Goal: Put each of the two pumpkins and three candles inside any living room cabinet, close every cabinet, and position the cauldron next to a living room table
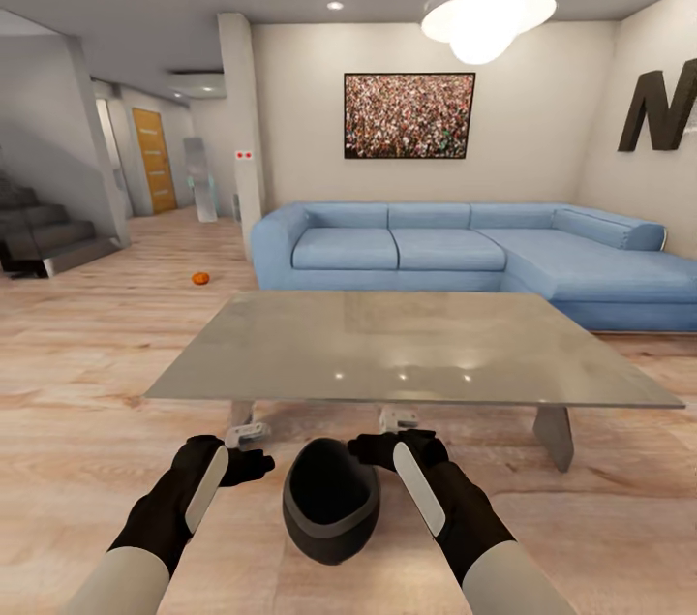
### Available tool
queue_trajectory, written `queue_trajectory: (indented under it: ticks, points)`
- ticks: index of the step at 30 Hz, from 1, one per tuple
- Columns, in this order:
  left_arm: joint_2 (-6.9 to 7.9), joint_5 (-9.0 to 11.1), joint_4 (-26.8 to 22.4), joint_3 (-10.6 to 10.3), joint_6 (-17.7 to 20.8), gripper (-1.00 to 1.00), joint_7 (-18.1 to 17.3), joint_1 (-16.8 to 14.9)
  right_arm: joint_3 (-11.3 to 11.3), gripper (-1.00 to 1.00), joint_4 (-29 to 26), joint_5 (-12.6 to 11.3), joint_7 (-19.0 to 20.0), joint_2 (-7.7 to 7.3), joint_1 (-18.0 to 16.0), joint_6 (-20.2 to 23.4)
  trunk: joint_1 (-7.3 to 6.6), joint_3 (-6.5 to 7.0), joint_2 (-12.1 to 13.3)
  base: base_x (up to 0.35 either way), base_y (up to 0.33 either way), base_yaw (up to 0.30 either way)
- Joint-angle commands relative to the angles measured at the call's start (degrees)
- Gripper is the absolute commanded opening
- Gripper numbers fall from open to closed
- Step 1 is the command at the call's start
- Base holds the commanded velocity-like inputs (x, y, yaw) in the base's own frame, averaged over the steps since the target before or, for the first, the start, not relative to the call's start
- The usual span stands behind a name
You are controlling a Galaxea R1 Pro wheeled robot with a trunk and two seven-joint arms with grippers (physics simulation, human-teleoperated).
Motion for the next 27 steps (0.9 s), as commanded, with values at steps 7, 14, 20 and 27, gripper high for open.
queue_trajectory:
  ticks: [7,14,20,27]
  points:
    - [-0.08,0.6,-0.1,-0.1,0.2,1.00,0.6,0.0,0.3,1.00,0.0,-0.6,-0.5,0.00,0.0,0.1,-1.59,1.20,2.8,-0.326,0.000,0.242]
    - [-0.08,0.6,-0.1,0.0,0.2,1.00,0.6,0.0,0.4,1.00,0.0,-0.6,-0.5,0.00,0.0,0.1,-3.13,2.45,5.6,-0.192,0.000,0.288]
    - [-0.08,0.6,-0.1,0.0,0.2,1.00,0.6,0.0,0.5,1.00,0.0,-0.6,-0.5,0.00,0.0,0.1,-4.45,3.53,8.0,-0.013,0.000,0.288]
    - [-0.08,0.6,-0.1,0.0,0.2,1.00,0.6,0.0,0.5,1.00,0.0,-0.6,-0.6,0.00,0.0,0.1,-5.98,4.79,10.8,-0.001,0.000,0.288]
